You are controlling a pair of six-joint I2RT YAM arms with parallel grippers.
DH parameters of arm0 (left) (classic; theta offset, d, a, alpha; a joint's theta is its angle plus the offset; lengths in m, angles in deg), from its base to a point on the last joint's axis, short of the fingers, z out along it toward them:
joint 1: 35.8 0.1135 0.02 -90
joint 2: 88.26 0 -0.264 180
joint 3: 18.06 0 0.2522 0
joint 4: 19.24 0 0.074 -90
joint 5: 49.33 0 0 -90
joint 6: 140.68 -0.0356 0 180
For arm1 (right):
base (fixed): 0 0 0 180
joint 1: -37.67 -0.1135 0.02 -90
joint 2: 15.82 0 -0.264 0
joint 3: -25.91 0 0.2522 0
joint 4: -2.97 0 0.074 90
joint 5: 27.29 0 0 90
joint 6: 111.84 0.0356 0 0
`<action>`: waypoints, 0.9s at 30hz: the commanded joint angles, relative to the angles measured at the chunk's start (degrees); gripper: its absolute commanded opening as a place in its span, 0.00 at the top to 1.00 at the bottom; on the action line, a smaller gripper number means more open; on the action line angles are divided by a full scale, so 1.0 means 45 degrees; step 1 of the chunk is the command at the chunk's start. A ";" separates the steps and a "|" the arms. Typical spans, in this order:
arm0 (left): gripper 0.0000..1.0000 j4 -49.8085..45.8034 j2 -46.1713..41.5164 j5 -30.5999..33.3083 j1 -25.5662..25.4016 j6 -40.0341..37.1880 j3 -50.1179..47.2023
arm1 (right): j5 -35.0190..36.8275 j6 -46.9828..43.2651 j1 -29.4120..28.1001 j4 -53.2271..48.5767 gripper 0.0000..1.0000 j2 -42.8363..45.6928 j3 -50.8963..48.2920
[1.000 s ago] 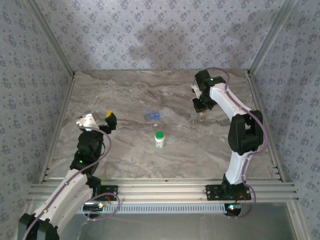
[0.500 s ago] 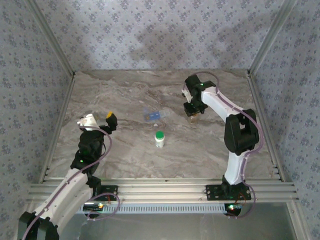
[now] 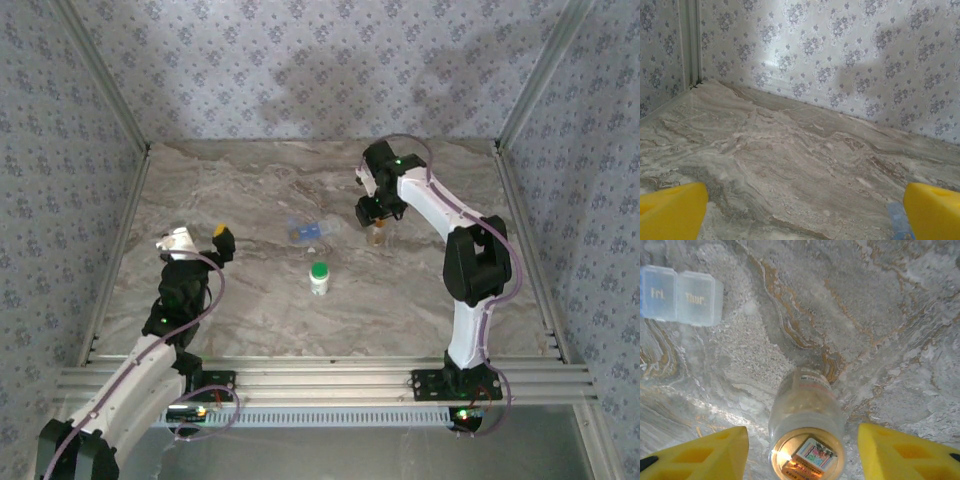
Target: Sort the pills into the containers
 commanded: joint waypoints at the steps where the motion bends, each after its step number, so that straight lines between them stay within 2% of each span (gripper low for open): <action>1: 0.00 -0.0368 0.0070 -0.0054 0.0062 0.0056 0.0340 | 0.0196 -0.0001 -0.0284 -0.0431 0.39 0.0955 0.0418; 9: 0.01 -0.1080 0.0313 -0.0783 0.0067 0.0383 0.0744 | -0.0537 -0.0535 -0.2449 0.0545 0.41 0.3678 -0.1397; 16: 0.04 -0.2925 0.0257 -0.2997 -0.0006 0.1277 0.1082 | -0.2660 -0.0561 -0.3580 0.1227 0.41 0.4225 -0.2716; 18: 0.06 -0.3308 0.0074 -0.3328 -0.0169 0.1380 0.0932 | -0.2709 -0.0710 -0.3887 0.1575 0.41 0.4205 -0.3194; 27: 0.06 -0.4804 -0.0795 -0.2494 -0.0500 0.1753 0.0603 | -0.2691 -0.0423 -0.4698 0.1740 0.38 0.3210 -0.3117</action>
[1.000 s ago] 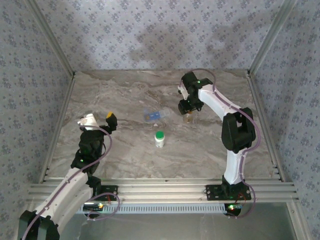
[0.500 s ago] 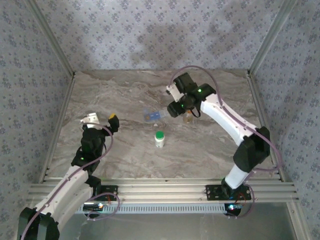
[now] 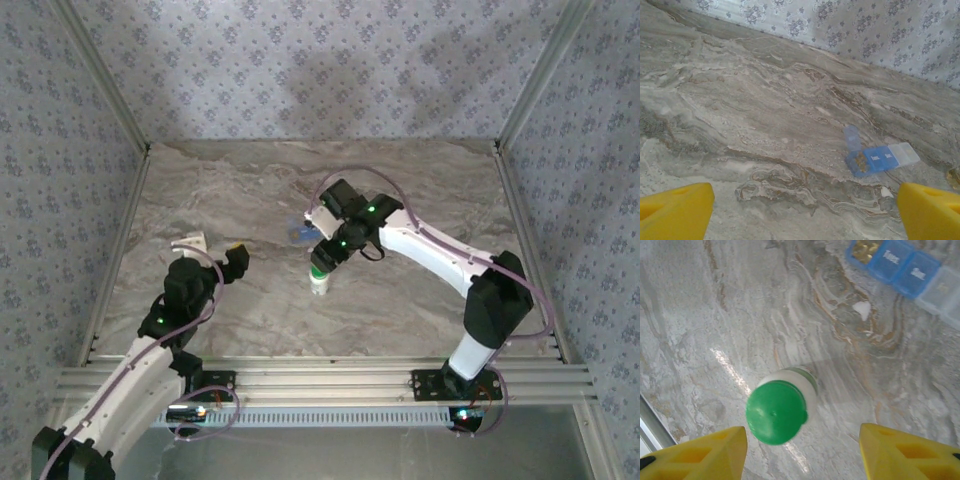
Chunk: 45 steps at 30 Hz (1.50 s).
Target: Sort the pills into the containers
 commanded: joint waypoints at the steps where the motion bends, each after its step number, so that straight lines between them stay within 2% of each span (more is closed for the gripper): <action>1: 0.07 -0.0726 -0.0158 0.0336 -0.0053 0.0495 -0.0113 | -0.0302 0.0137 0.0005 0.0308 0.38 -0.0296 0.0290; 5: 0.09 -0.0594 0.0440 0.0442 -0.0053 0.1024 0.0085 | 0.0131 0.0579 0.0576 0.0680 0.42 -0.1146 0.1416; 11: 0.12 -0.0239 0.2867 0.0153 0.0260 0.1568 0.1149 | 0.0418 0.0934 0.1353 0.1091 0.50 -0.3369 0.2786; 16: 0.16 0.0058 0.5442 -0.1149 0.0917 0.1882 0.2523 | 0.1327 0.0910 0.1532 0.1140 0.51 -0.4801 0.3866; 29: 0.25 0.1189 1.1187 -0.2917 0.1659 0.2153 0.5724 | 0.2849 0.1011 0.2064 0.1493 0.51 -0.6852 0.4927; 35: 0.28 0.1872 1.2006 -0.3423 0.1685 0.2318 0.5669 | 0.1980 0.1413 0.2305 0.1641 0.50 -0.7459 0.5088; 38: 0.28 0.2061 1.2059 -0.3396 0.1680 0.2287 0.5494 | 0.0787 0.1487 0.2245 0.1011 0.50 -0.8240 0.5874; 42: 0.28 0.2000 1.1917 -0.3463 0.1685 0.2149 0.5378 | 0.0124 0.1124 0.2173 0.0906 0.49 -0.8538 0.6232; 45: 0.28 0.1812 1.1737 -0.3460 0.1685 0.2019 0.5319 | 0.0622 0.0793 0.2230 0.0630 0.49 -0.8504 0.6419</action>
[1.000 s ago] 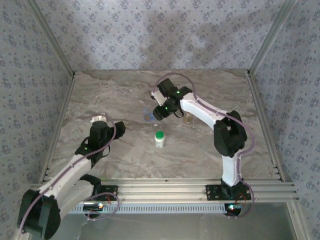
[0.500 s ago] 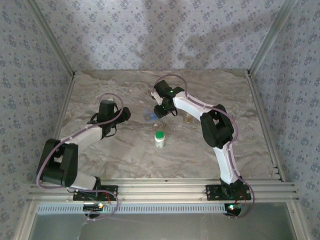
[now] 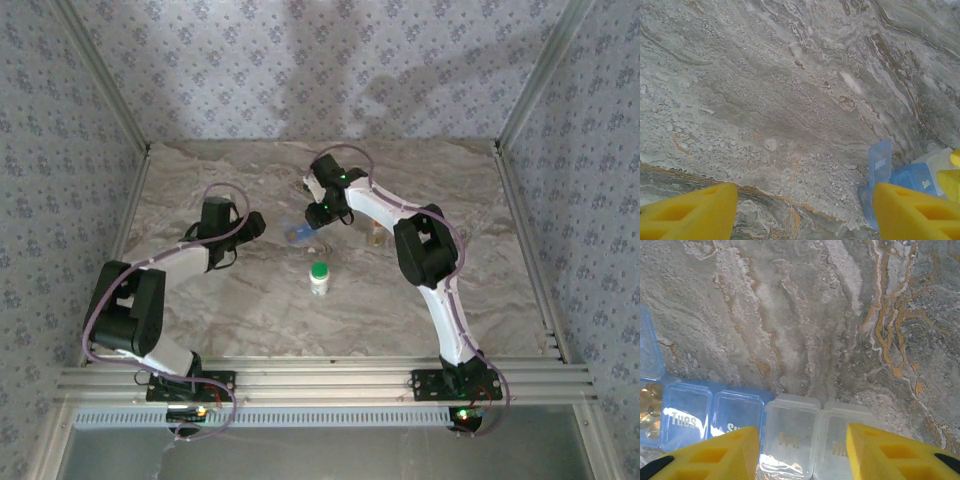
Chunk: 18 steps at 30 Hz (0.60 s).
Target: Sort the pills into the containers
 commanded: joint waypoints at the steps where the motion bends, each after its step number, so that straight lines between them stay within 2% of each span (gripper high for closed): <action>1: 0.28 0.0088 -0.0346 -0.0222 0.0041 -0.0171 -0.0210 | -0.0392 -0.0601 -0.0082 -0.0926 0.50 -0.0477 0.0220; 4: 0.31 0.0148 -0.0532 -0.0390 0.0034 -0.0124 -0.0299 | -0.1041 -0.1983 -0.0234 -0.0603 0.50 0.0018 0.0021; 7: 0.32 0.0118 -0.0590 -0.0469 0.0039 -0.0109 -0.0253 | -0.0818 -0.2161 -0.0428 -0.0674 0.49 0.0579 -0.0180; 9: 0.32 0.0040 -0.0418 -0.0588 0.0039 -0.0128 -0.0102 | -0.0673 -0.1431 -0.0288 -0.0537 0.46 0.0902 -0.0184; 13: 0.35 0.0204 0.0112 -0.1113 -0.0018 -0.0036 0.0221 | -0.1448 0.0322 0.0468 0.0477 0.46 0.1500 -0.0867; 18: 0.38 -0.0023 0.1122 -0.1878 -0.0277 0.0395 0.0963 | -0.1446 0.1255 0.1205 0.0947 0.44 0.1353 -0.1215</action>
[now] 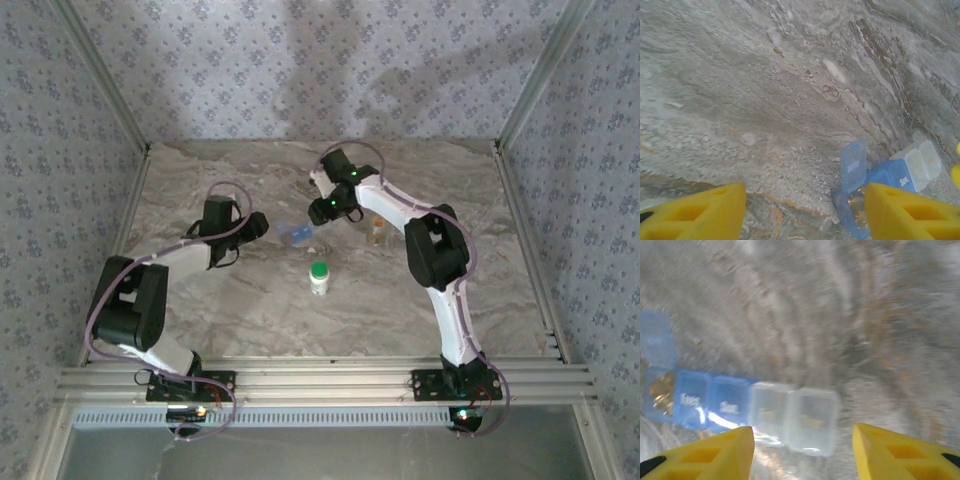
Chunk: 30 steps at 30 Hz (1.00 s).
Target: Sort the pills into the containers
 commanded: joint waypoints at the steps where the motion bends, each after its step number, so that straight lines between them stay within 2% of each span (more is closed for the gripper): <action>1: 0.38 0.0062 0.0632 -0.0886 -0.0293 0.0499 0.0541 | -0.0473 0.1087 0.0514 0.0313 0.44 0.0122 -0.0169; 14: 0.45 0.1231 0.1908 -0.1068 -0.1702 0.2053 0.0267 | -0.2618 0.1222 0.0266 -0.0057 0.45 -0.1094 0.0082; 21: 0.48 0.1374 0.2333 -0.1098 -0.1842 0.2240 0.0444 | -0.3996 0.1934 0.0216 0.1120 0.47 -0.0050 -0.0768; 25: 0.49 0.1590 0.2261 -0.1264 -0.1847 0.2323 0.0450 | -0.3708 0.1911 0.0216 0.1116 0.47 0.0049 -0.0812; 30: 0.49 0.1996 0.1932 -0.1674 -0.1842 0.2445 0.0329 | -0.2510 0.1631 0.0182 0.0822 0.47 -0.0250 -0.0725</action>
